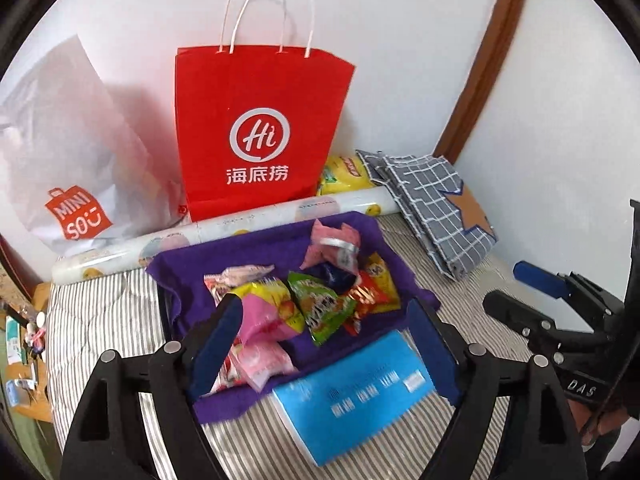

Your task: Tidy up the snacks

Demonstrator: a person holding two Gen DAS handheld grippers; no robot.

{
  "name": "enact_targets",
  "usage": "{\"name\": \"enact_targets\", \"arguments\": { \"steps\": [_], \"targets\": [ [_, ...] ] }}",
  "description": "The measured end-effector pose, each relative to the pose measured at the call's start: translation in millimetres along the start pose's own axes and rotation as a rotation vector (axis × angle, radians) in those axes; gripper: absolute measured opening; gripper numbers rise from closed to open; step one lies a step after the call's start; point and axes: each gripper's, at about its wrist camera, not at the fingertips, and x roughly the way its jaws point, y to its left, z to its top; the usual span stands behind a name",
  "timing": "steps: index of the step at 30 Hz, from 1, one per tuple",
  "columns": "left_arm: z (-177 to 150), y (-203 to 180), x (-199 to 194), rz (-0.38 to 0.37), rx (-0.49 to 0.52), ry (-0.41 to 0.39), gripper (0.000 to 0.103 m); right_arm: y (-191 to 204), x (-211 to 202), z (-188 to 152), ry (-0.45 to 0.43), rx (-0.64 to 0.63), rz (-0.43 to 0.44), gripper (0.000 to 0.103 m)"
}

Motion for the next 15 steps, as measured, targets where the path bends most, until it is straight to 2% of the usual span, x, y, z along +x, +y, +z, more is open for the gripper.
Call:
{"name": "enact_targets", "arguments": {
  "steps": [3, 5, 8, 15],
  "targets": [
    [-13.6, -10.1, -16.2, 0.022, 0.003, -0.009, 0.086, 1.3, -19.3, -7.4, -0.018, 0.013, -0.021, 0.072],
    [-22.7, -16.6, -29.5, 0.039, 0.001, -0.030, 0.091, 2.5, -32.5, -13.0, -0.035, 0.019, -0.049, 0.076],
    [-36.2, -26.9, -49.4, 0.087, -0.012, -0.075, 0.094, 4.3, -49.1, -20.5, -0.054, 0.024, -0.073, 0.077],
    [-67.8, -52.1, -86.2, 0.150, -0.018, -0.120, 0.098, 2.9, -84.1, -39.4, -0.096, 0.052, -0.079, 0.085]
  ]
}}
